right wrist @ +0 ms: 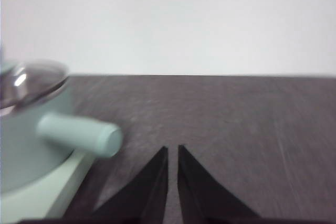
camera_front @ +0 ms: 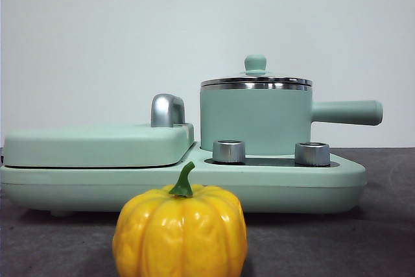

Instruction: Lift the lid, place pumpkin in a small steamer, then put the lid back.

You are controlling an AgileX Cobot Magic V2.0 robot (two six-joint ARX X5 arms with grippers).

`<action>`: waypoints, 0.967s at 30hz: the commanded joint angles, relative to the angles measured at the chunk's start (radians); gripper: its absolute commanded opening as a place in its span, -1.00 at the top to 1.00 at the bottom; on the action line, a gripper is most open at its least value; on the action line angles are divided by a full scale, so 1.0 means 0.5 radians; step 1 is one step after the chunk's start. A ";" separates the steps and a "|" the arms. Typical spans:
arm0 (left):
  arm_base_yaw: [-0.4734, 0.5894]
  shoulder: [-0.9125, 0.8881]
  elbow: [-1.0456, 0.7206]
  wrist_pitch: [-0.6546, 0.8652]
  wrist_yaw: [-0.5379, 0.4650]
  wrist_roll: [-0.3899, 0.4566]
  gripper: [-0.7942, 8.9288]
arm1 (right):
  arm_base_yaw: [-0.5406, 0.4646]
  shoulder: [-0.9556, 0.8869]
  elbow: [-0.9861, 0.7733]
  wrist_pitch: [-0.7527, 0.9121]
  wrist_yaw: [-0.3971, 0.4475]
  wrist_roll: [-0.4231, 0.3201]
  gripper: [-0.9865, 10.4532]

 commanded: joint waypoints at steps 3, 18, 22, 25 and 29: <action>0.003 -0.001 -0.040 0.190 -0.005 -0.256 0.82 | -0.002 0.002 -0.006 0.121 0.209 0.497 0.78; 0.003 0.001 0.234 0.371 -0.007 -0.193 0.82 | -0.002 0.003 0.327 -0.079 0.141 0.469 0.81; 0.003 0.015 0.373 0.269 -0.046 -0.148 0.82 | -0.002 0.005 0.472 -0.281 0.125 0.359 0.81; 0.003 0.065 0.517 0.110 -0.067 -0.099 0.82 | -0.002 0.005 0.576 -0.417 0.125 0.304 0.81; 0.003 0.182 0.711 -0.042 -0.066 0.031 0.82 | -0.002 0.005 0.685 -0.509 0.121 0.209 0.81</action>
